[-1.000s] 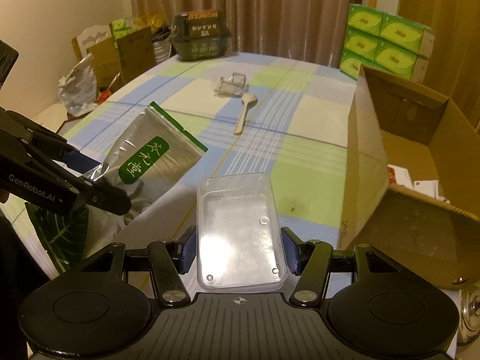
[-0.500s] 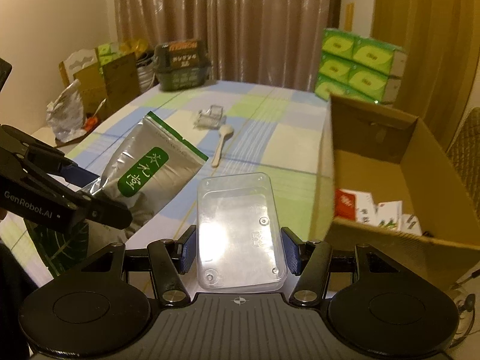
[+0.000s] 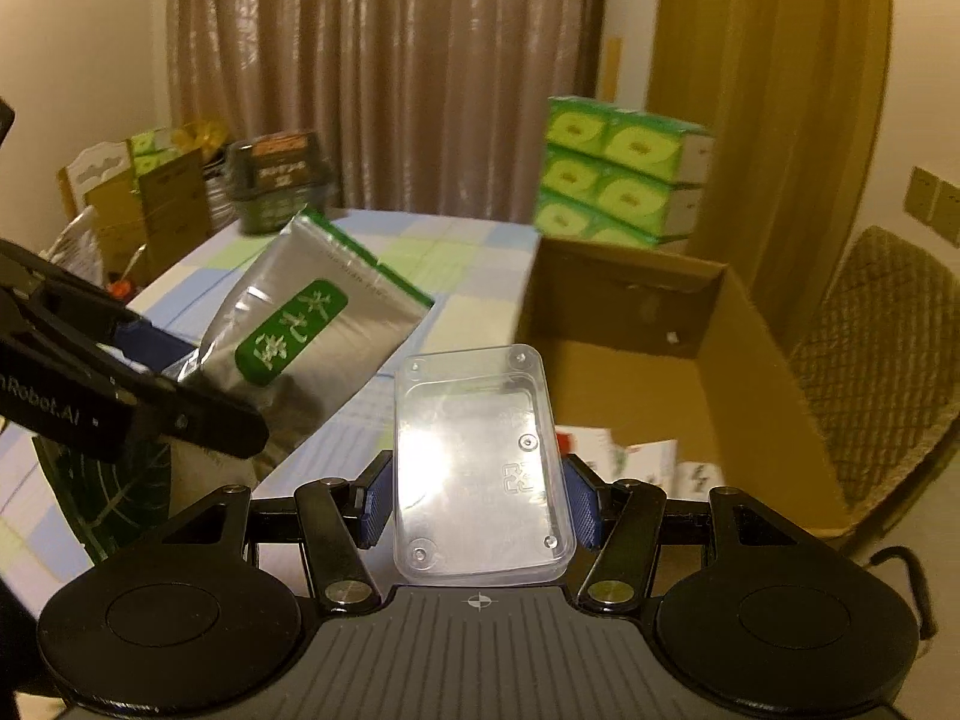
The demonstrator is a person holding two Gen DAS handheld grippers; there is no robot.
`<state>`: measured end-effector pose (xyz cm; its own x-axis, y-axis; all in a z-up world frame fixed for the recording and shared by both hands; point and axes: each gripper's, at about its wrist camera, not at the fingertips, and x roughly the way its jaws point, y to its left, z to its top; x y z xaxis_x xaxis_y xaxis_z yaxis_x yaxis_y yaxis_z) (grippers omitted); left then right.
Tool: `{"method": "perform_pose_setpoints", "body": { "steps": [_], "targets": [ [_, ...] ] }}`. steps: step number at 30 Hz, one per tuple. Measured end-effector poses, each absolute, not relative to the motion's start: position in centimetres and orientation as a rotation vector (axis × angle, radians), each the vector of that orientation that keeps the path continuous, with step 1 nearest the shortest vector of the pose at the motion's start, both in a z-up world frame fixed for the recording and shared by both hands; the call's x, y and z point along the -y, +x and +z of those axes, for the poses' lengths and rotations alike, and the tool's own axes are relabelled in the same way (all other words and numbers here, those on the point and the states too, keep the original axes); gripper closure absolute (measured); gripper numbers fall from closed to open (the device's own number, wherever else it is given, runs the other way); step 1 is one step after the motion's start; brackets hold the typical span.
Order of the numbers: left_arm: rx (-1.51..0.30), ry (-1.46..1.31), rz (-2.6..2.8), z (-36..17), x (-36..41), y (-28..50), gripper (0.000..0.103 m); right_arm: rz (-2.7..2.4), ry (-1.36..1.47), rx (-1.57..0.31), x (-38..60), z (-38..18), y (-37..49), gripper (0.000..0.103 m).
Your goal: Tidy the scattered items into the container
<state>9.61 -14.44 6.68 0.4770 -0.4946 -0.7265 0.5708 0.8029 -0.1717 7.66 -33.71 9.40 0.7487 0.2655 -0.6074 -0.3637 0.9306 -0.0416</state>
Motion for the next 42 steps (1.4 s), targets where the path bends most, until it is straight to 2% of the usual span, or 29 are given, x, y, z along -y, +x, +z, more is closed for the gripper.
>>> {"method": "perform_pose_setpoints", "body": {
  "steps": [19,42],
  "targets": [
    [-0.820,0.089,-0.791,8.7,25.3,14.0,0.049,0.195,-0.135,-0.599,41.5,11.4,11.4,0.048],
    [-0.841,0.041,-0.803,7.4,28.6,17.9,0.049,0.150,-0.124,-0.614,43.9,10.6,14.6,0.048]
  ]
}}
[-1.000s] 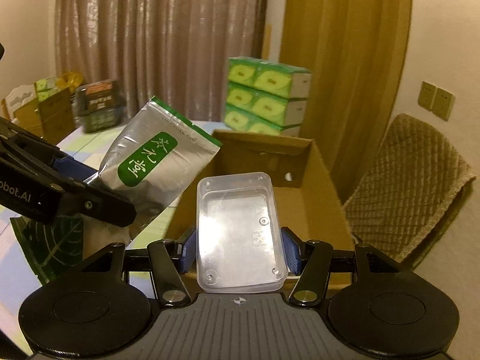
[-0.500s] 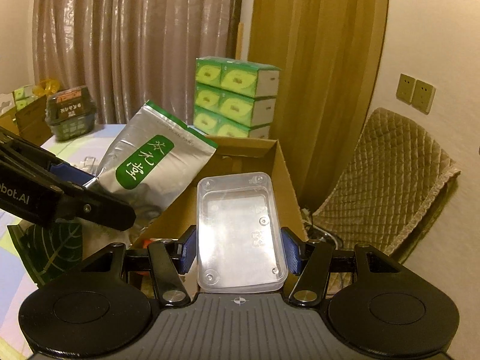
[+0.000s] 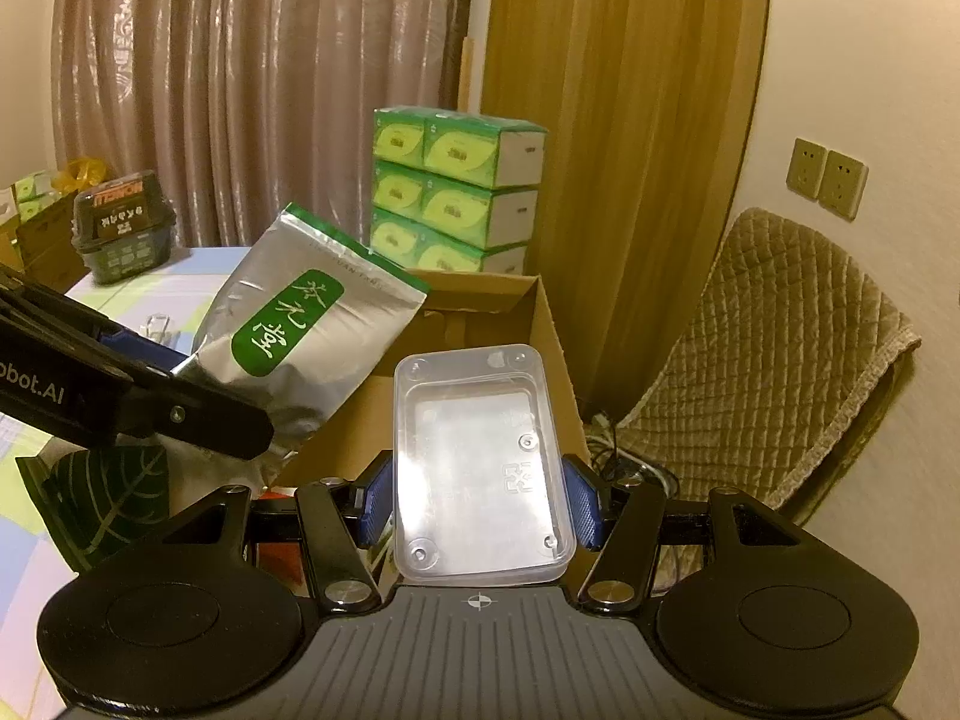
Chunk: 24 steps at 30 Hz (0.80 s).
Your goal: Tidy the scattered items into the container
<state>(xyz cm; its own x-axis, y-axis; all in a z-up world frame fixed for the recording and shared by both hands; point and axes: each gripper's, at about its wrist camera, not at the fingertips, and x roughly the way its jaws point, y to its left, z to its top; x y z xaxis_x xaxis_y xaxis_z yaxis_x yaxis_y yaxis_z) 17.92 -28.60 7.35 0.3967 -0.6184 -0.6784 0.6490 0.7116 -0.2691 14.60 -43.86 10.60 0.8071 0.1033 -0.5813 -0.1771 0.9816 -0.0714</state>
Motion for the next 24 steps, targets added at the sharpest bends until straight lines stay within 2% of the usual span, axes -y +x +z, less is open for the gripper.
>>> {"method": "perform_pose_setpoints", "body": {
  "steps": [24],
  "targets": [
    [-0.899,-0.026,-0.776,6.0,29.7,22.7,0.049,0.124,-0.116,-0.642,45.1,9.6,18.0,0.048]
  ]
}}
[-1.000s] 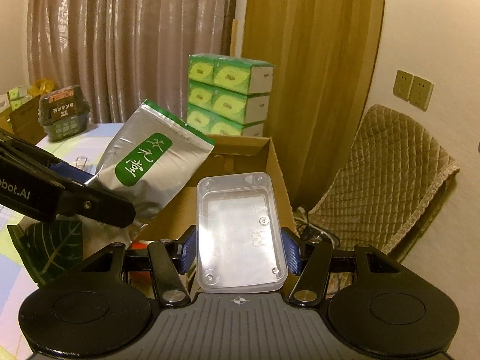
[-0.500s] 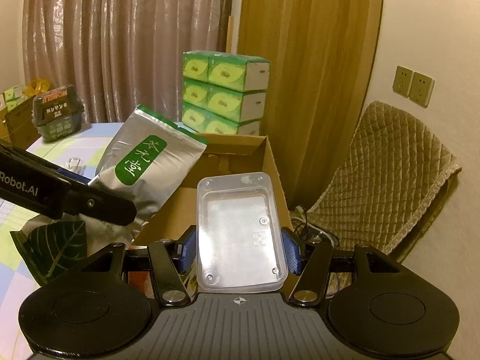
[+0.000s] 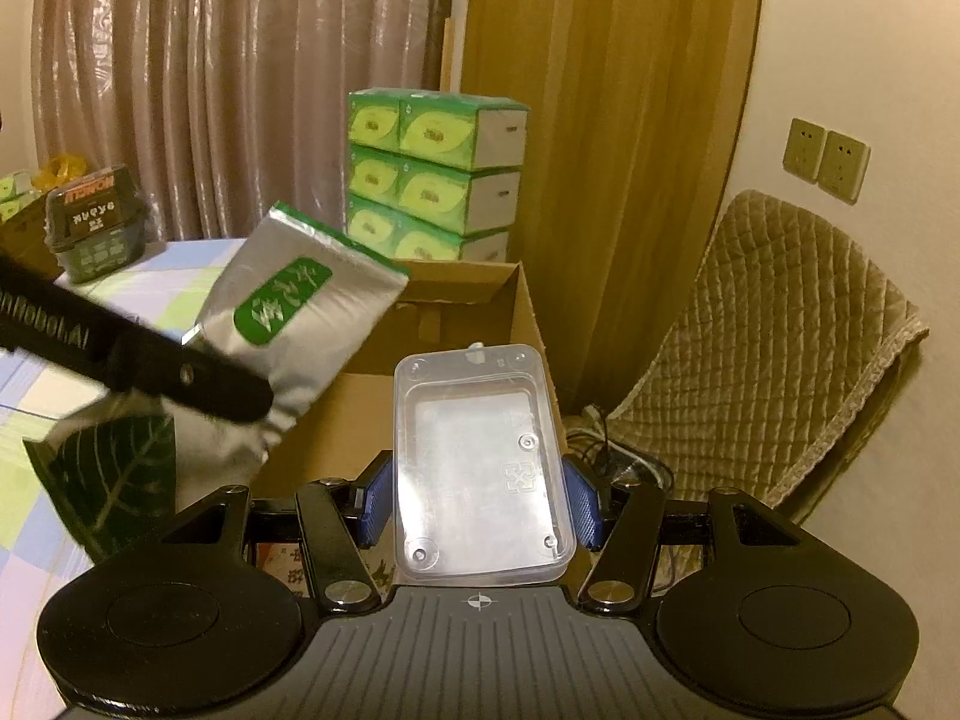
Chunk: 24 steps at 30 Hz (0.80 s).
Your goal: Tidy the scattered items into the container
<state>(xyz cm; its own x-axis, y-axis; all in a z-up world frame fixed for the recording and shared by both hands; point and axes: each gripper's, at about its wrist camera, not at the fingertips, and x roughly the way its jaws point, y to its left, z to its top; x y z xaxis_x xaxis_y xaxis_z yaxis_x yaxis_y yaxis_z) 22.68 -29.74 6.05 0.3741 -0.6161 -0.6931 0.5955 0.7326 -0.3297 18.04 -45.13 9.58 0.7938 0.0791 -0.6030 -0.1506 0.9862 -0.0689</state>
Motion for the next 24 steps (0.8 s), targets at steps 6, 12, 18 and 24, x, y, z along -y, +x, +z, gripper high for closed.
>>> {"method": "perform_pose_setpoints", "body": {
  "steps": [6,12,18,24],
  "targets": [
    [-0.891,-0.047,-0.753,6.9,29.4,24.8,0.049,0.121,-0.105,-0.642,45.2,9.6,19.1,0.048],
    [-0.890,-0.074,-0.737,6.9,29.2,25.6,0.049,0.125,-0.100,-0.646,45.1,9.5,19.8,0.048],
    [-0.908,-0.111,-0.723,6.0,29.1,25.9,0.049,0.121,-0.086,-0.645,45.0,9.5,20.5,0.048],
    [-0.922,-0.132,-0.698,5.1,29.0,26.6,0.049,0.129,-0.085,-0.650,44.7,9.2,21.6,0.048]
  ]
}}
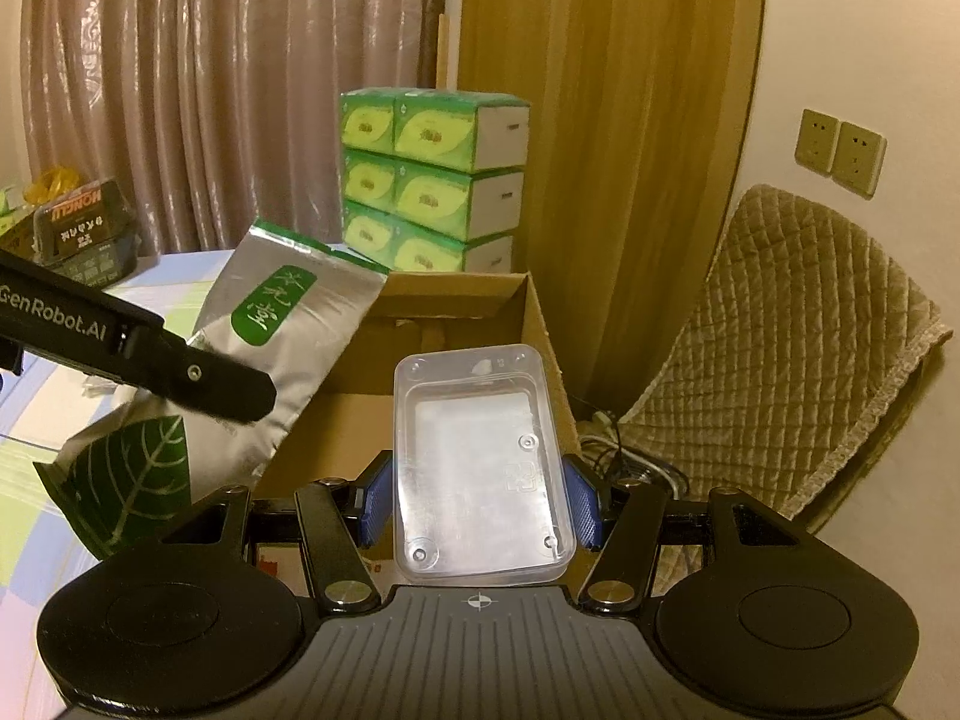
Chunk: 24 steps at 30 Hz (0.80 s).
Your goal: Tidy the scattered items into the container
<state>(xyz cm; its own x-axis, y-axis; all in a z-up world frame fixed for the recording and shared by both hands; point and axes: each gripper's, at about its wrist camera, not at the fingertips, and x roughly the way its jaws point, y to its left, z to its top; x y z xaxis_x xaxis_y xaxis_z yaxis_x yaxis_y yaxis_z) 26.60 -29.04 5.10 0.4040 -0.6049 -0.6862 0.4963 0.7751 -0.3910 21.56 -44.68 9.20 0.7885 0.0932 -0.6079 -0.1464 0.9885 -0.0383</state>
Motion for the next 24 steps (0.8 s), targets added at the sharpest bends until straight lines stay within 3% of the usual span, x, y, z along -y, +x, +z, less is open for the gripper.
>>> {"method": "perform_pose_setpoints", "body": {
  "steps": [24],
  "targets": [
    [-0.948,-0.187,-0.627,2.6,29.0,29.3,0.049,0.129,-0.092,-0.659,44.1,8.1,24.9,0.048]
  ]
}}
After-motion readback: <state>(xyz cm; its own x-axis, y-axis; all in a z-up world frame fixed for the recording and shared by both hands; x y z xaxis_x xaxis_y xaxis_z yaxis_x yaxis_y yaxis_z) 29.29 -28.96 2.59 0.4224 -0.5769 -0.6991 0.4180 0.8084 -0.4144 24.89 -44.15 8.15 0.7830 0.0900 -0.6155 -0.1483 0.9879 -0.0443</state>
